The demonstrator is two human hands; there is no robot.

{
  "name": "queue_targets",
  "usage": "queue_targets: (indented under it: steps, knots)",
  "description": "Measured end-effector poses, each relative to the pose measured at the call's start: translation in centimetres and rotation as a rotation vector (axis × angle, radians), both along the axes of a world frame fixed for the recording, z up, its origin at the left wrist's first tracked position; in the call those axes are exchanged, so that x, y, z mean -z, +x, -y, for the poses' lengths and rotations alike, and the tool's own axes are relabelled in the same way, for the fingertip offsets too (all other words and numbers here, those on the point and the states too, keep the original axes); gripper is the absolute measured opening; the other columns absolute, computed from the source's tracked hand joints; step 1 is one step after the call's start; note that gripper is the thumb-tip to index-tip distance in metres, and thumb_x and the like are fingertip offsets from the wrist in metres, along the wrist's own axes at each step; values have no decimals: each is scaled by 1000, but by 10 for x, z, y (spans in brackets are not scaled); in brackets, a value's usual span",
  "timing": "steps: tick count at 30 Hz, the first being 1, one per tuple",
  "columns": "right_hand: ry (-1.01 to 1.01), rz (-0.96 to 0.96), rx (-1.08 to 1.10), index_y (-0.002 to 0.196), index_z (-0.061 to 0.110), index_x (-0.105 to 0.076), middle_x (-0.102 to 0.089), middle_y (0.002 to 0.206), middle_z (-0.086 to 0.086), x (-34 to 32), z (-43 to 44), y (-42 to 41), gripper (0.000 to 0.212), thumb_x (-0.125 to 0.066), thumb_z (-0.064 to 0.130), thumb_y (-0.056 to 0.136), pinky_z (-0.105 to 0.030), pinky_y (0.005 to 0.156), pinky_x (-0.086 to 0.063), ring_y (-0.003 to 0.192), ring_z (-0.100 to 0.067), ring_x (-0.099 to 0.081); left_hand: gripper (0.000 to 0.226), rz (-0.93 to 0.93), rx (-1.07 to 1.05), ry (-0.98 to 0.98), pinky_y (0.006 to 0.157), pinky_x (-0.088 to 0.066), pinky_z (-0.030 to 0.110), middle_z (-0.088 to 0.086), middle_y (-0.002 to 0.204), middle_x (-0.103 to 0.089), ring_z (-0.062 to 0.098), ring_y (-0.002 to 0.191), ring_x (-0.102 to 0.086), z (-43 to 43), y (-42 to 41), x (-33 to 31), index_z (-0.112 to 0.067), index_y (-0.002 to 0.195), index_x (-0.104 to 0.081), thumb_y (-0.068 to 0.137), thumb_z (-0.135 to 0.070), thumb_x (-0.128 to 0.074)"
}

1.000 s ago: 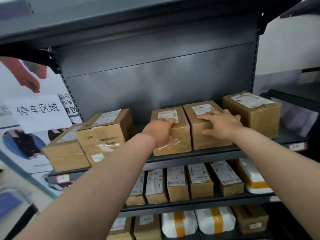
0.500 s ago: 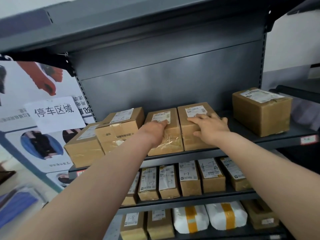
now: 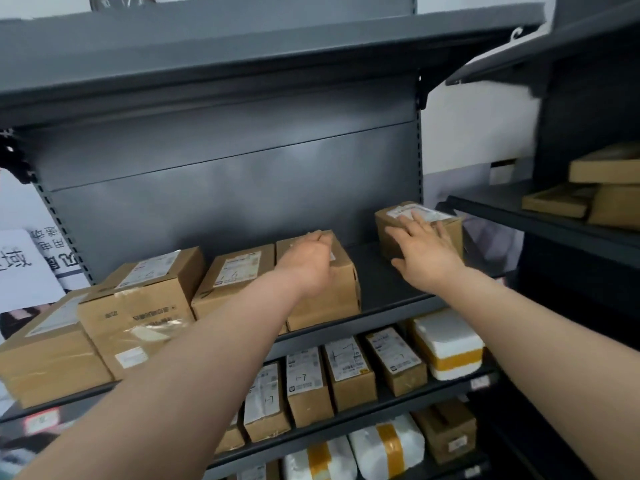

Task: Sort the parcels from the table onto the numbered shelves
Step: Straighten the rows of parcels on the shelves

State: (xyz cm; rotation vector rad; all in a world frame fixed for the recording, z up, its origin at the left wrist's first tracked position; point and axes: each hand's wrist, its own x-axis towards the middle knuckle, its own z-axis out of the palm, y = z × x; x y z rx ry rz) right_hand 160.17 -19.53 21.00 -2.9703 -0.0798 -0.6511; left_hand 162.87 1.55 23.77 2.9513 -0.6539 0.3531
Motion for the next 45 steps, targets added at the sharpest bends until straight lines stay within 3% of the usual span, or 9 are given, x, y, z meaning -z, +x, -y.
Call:
queue_targets:
  steps: [8, 13, 16, 24, 27, 36, 41, 43, 45]
  knots:
    - [80, -144, 79, 148, 41, -21, 4, 162, 0, 0, 69, 31, 78, -62, 55, 84, -61, 115, -4, 145, -41, 12, 85, -170, -72, 90, 115, -30, 40, 12, 158, -25, 31, 144, -27, 65, 21, -2, -12, 154, -20, 89, -40, -67]
    - [188, -104, 6, 138, 40, -40, -28, 150, -3, 0, 72, 42, 71, -68, 57, 75, -48, 106, -34, 130, -36, -26, 70, -295, -167, 119, 94, -47, 35, 7, 130, -54, 25, 116, -52, 58, 18, -7, -12, 134, -47, 78, -40, -78]
    - [174, 9, -61, 126, 39, -54, -38, 137, 1, -3, 49, 41, 52, -63, 55, 77, -45, 94, -42, 120, -32, -34, 69, -334, -224, 170, 96, -45, 35, 5, 129, -56, 26, 117, -54, 40, 13, -11, -15, 133, -49, 75, -34, -82]
    - [286, -214, -109, 132, 36, -47, -25, 149, -6, -8, 24, 54, 62, -76, 34, 77, -42, 100, -44, 120, -37, -48, 73, -251, -233, 201, 93, -45, 35, 5, 129, -56, 25, 115, -54, 12, 12, -8, -18, 134, -45, 73, -29, -84]
    - [356, -176, -118, 119, 36, -53, -31, 143, -4, -9, 23, 52, 40, -71, 31, 84, -38, 96, -45, 116, -33, -52, 74, -240, -215, 190, 95, -47, 35, 4, 129, -56, 24, 114, -54, 9, 14, -5, -18, 134, -45, 72, -30, -84]
    - [297, -316, -211, 108, 33, -55, -31, 142, -2, -30, 5, 39, 21, -65, 27, 90, -33, 98, -41, 119, -27, -47, 81, -250, -203, 194, 103, -43, 37, 6, 137, -52, 25, 124, -50, 6, 14, -4, -15, 141, -41, 73, -29, -84]
    - [335, -257, -236, 117, 33, -50, -31, 146, 2, -16, -1, 38, 24, -55, 22, 96, -30, 84, -40, 118, -25, -49, 82, -247, -204, 178, 105, -41, 36, 8, 141, -47, 26, 127, -47, 4, 10, -4, -12, 142, -37, 75, -27, -83]
    - [314, -267, -235, 130, 38, -42, -22, 153, 5, -8, -1, 35, 38, -53, 23, 97, -37, 96, -40, 131, -29, -40, 82, -244, -201, 147, 105, -41, 37, 9, 141, -47, 27, 127, -47, 4, 6, -2, -12, 144, -36, 77, -26, -81]
    - [267, -258, -205, 143, 42, -30, -9, 159, 10, -2, -2, 29, 54, -54, 27, 97, -53, 113, -24, 146, -32, -13, 82, -224, -188, 101, 107, -40, 38, 9, 143, -45, 27, 129, -45, 4, 2, 0, -12, 145, -34, 78, -26, -80]
